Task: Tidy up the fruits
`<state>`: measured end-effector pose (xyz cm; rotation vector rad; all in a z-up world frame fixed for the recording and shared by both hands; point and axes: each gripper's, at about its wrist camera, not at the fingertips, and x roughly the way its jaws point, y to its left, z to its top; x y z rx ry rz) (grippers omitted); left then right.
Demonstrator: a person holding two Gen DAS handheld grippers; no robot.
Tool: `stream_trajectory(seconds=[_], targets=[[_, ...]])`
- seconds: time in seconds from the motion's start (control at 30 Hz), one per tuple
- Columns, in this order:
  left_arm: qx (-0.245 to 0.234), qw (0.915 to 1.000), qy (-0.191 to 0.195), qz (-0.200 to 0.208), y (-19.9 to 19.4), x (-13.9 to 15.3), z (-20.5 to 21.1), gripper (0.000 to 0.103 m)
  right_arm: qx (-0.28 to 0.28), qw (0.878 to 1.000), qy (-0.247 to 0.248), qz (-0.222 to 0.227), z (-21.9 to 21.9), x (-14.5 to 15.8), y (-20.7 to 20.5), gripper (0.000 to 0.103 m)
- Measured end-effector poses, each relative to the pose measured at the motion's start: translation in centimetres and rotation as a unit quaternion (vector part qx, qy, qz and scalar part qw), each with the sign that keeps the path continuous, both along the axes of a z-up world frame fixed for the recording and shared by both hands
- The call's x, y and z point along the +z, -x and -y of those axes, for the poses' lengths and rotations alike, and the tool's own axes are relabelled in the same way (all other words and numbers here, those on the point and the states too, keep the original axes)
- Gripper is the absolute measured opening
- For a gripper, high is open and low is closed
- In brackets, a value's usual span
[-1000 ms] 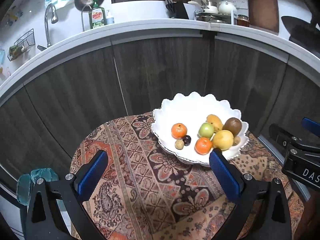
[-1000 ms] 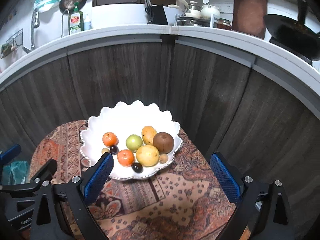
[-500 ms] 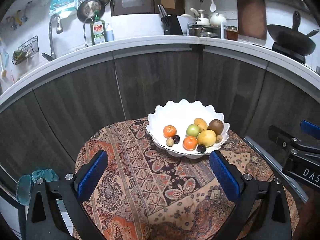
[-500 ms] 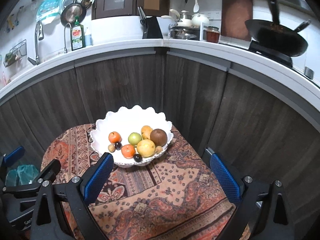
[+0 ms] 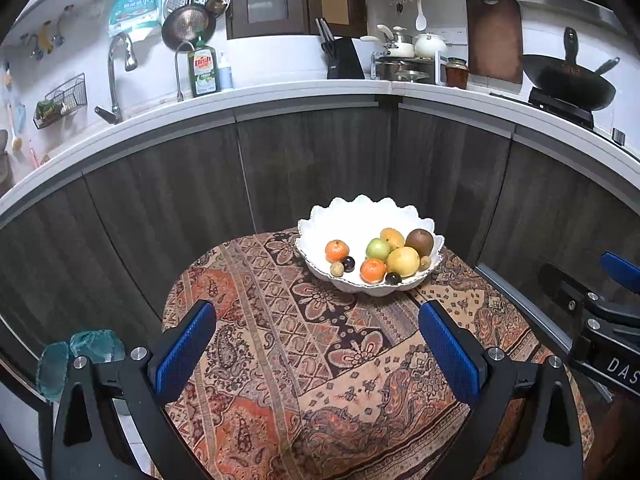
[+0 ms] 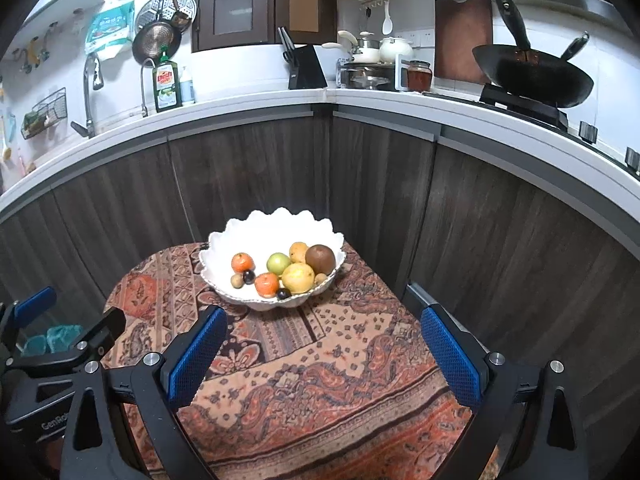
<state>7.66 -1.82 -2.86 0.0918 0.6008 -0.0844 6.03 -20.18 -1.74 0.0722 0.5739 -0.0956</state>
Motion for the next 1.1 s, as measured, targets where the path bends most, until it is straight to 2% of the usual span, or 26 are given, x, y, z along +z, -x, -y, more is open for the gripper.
stream_trajectory(seconds=[0.5,1.1], targets=[[-0.008,0.9998,0.019,-0.008,2.8,-0.2,-0.6,0.103,0.006,1.000,-0.005,0.003,-0.4,0.2,3.2,0.098],[-0.011,0.9997,0.020,-0.005,3.0,0.1,-0.5,0.103,0.006,1.000,-0.004,0.008,-0.4,0.6,3.6,0.098]])
